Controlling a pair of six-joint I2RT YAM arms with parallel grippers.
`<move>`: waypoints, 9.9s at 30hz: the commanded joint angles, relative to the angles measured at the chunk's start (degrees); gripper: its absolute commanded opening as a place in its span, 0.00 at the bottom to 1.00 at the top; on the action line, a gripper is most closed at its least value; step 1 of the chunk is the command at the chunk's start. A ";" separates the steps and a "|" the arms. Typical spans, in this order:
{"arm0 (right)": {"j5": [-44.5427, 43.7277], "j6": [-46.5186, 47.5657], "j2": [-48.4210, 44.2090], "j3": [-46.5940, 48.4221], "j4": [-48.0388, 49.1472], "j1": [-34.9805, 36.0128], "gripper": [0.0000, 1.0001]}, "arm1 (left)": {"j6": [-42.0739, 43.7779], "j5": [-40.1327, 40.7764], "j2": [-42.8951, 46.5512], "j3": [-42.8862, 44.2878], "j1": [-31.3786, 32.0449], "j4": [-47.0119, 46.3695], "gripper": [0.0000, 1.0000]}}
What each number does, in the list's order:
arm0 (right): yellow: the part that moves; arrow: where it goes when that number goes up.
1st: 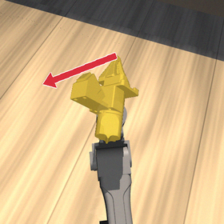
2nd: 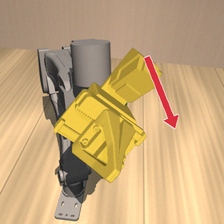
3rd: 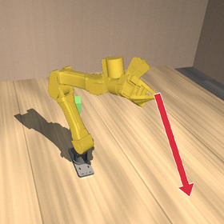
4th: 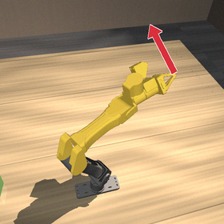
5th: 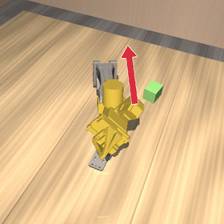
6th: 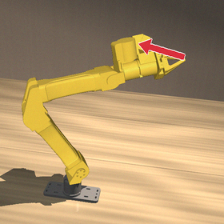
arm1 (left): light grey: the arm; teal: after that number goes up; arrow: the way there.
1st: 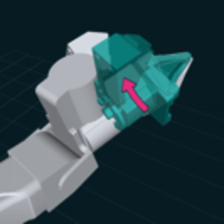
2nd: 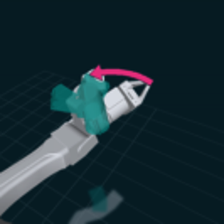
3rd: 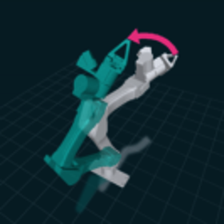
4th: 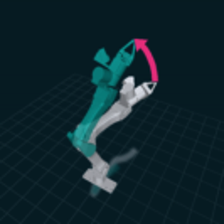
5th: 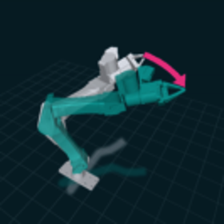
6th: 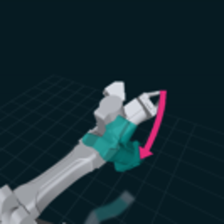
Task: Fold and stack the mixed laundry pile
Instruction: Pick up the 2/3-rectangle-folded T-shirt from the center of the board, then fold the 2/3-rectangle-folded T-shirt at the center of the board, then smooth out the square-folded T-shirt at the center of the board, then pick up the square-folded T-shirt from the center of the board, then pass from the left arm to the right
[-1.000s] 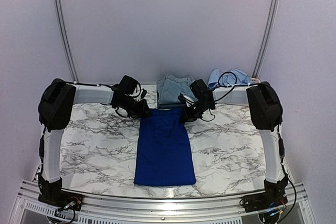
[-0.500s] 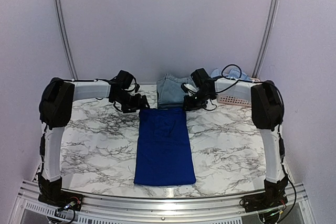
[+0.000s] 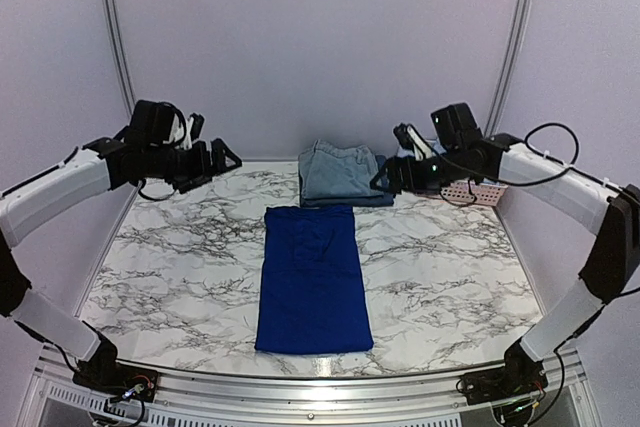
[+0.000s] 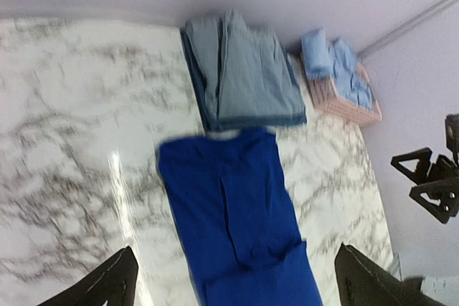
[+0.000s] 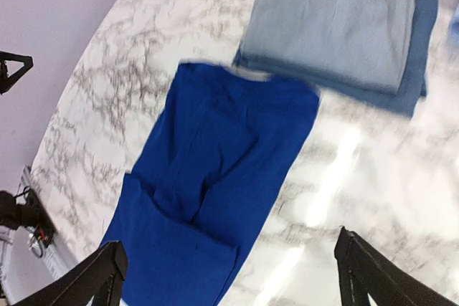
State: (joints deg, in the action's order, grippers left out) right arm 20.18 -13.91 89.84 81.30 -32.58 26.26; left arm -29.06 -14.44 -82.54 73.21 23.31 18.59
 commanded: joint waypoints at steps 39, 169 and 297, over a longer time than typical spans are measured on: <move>12.18 -38.36 -10.03 -55.64 32.13 26.69 0.34 | -34.13 -6.70 4.56 -51.29 37.52 -30.36 0.32; 18.21 -1.81 13.60 -2.55 2.77 -9.35 0.40 | 3.60 -14.81 -26.69 10.23 1.92 0.49 0.77; 24.32 -56.16 32.43 -25.15 56.94 3.94 0.52 | 43.42 1.96 -22.17 0.24 40.58 -12.52 0.00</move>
State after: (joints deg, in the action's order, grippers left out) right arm 47.70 -67.42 117.86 55.16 25.61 29.89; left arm 14.33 -10.46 -107.39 74.67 63.22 7.31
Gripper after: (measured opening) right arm 0.547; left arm 0.008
